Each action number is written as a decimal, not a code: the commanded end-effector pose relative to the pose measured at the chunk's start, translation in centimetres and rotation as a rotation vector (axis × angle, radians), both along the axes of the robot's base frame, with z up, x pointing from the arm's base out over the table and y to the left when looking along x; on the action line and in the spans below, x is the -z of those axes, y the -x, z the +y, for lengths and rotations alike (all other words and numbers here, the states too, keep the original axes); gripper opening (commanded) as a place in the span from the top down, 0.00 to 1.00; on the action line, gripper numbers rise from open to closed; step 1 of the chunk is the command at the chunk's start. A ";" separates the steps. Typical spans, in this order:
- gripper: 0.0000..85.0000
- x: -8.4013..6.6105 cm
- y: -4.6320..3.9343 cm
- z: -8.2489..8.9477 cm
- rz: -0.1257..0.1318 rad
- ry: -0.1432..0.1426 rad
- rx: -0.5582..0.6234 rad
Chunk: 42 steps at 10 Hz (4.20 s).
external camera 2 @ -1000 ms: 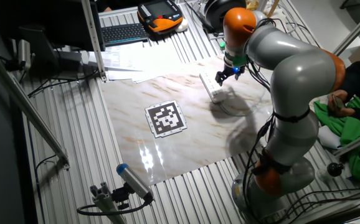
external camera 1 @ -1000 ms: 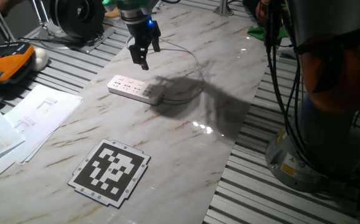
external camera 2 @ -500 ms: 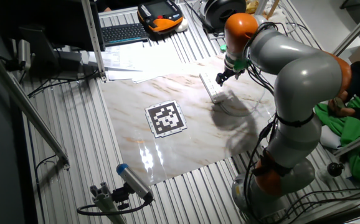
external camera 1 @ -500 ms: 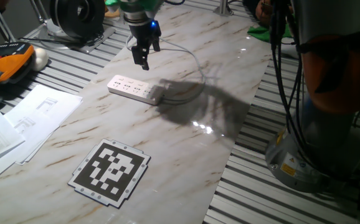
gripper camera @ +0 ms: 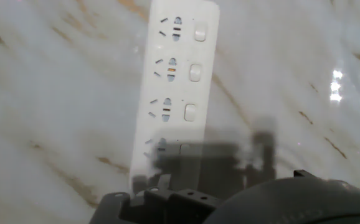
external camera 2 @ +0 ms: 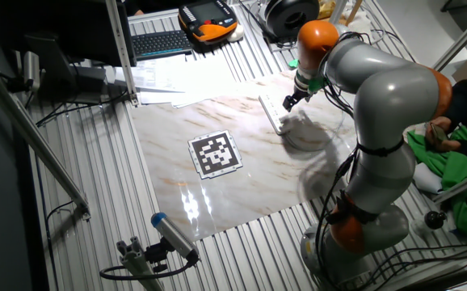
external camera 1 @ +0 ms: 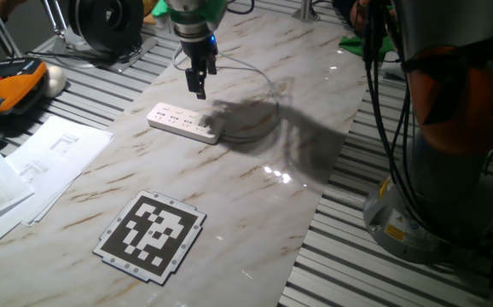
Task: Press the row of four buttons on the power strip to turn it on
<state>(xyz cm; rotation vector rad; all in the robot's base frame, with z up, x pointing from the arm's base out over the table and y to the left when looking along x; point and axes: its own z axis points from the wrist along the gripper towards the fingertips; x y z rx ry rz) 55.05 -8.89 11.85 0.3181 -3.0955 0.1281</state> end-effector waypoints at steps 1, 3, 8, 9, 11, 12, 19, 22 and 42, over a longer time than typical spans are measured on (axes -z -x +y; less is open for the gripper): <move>0.00 0.8 -0.10 -0.2 -0.001 -0.003 0.000; 0.00 3.1 0.31 -0.3 -0.027 -0.017 0.005; 0.00 6.5 -0.12 -0.9 -0.053 -0.053 0.004; 0.00 6.7 -0.10 -1.2 -0.053 -0.059 0.001; 0.00 6.9 -0.08 -1.2 -0.052 -0.065 0.003; 0.00 7.2 -0.18 -1.2 -0.053 -0.066 0.003; 0.00 8.6 -0.01 -1.6 -0.067 -0.082 0.000; 0.00 9.1 0.00 -1.3 -0.071 -0.086 0.003; 0.00 6.3 -3.27 -1.3 -0.031 -0.059 0.021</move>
